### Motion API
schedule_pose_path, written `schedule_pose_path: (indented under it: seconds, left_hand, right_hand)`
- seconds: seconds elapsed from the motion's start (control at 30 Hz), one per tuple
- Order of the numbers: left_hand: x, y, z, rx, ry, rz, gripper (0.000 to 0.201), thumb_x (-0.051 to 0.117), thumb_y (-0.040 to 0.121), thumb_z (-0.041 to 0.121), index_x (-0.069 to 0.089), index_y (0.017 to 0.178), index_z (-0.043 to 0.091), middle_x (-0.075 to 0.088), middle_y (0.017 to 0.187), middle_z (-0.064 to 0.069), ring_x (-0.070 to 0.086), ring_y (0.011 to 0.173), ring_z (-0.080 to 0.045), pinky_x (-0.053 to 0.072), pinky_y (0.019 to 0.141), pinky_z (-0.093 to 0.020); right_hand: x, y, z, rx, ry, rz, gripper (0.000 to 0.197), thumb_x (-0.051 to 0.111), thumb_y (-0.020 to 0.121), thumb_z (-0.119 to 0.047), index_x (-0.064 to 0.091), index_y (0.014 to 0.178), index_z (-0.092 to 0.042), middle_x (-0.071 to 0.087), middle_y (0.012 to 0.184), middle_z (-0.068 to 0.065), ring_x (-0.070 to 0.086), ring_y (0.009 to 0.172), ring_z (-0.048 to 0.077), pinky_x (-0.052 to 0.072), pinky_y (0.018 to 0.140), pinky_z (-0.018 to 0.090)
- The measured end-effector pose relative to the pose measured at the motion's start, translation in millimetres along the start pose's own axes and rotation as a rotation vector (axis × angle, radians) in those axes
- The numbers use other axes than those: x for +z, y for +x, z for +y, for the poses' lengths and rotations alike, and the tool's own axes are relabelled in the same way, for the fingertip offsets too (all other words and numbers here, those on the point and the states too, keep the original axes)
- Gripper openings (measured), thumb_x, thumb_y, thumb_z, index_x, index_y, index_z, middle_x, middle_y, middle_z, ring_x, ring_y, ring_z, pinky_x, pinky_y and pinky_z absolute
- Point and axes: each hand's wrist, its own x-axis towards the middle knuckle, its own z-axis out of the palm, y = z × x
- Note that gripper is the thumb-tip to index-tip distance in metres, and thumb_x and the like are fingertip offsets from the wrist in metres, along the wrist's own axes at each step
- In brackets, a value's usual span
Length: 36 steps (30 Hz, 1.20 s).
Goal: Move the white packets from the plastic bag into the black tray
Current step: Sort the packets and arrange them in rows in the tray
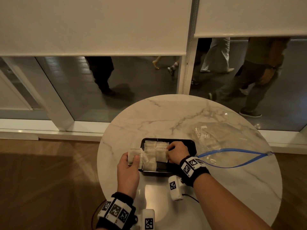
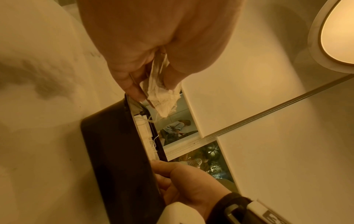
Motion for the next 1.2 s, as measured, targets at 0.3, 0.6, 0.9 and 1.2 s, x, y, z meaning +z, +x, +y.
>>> schedule_pose_path:
  seconds: [0.3, 0.6, 0.9, 1.2]
  left_hand:
    - [-1.5, 0.1, 1.7, -0.021, -0.042, -0.024, 0.012, 0.057, 0.102, 0.014, 0.067, 0.108, 0.016, 0.075, 0.102, -0.005, 0.072, 0.097, -0.021, 0.059, 0.085, -0.038]
    - [6.4, -5.7, 14.2, -0.222, -0.386, -0.161, 0.025, 0.052, 0.103, 0.010, 0.064, 0.125, 0.005, 0.072, 0.118, -0.016, 0.067, 0.115, -0.031, 0.050, 0.103, -0.047]
    - [15.9, -15.4, 32.9, -0.238, -0.402, -0.214, 0.025, 0.052, 0.103, 0.016, 0.066, 0.123, 0.010, 0.074, 0.115, -0.014, 0.068, 0.107, -0.030, 0.054, 0.087, -0.040]
    - [16.9, -22.3, 39.6, -0.217, -0.439, -0.215, 0.020, 0.057, 0.100, 0.012, 0.066, 0.118, 0.007, 0.075, 0.110, -0.013, 0.073, 0.098, -0.023, 0.058, 0.081, -0.036]
  right_hand:
    - [-9.0, -3.5, -3.2, -0.018, 0.072, 0.043, 0.015, 0.070, 0.085, -0.011, 0.065, 0.080, -0.024, 0.072, 0.088, 0.008, 0.072, 0.078, 0.023, 0.063, 0.074, 0.042]
    - [-32.3, -66.6, -32.9, -0.100, 0.467, -0.096, 0.007, 0.067, 0.093, -0.027, 0.071, 0.098, -0.023, 0.073, 0.097, 0.001, 0.070, 0.083, 0.016, 0.058, 0.068, 0.029]
    - [-39.4, -104.2, -32.3, -0.272, 0.466, -0.245, 0.015, 0.072, 0.091, -0.025, 0.073, 0.092, -0.010, 0.071, 0.079, 0.010, 0.064, 0.070, 0.012, 0.056, 0.064, 0.026]
    - [-45.7, -110.2, -32.1, -0.287, 0.507, -0.102, 0.009, 0.070, 0.092, -0.023, 0.073, 0.095, -0.015, 0.074, 0.085, 0.005, 0.067, 0.070, 0.009, 0.060, 0.068, 0.029]
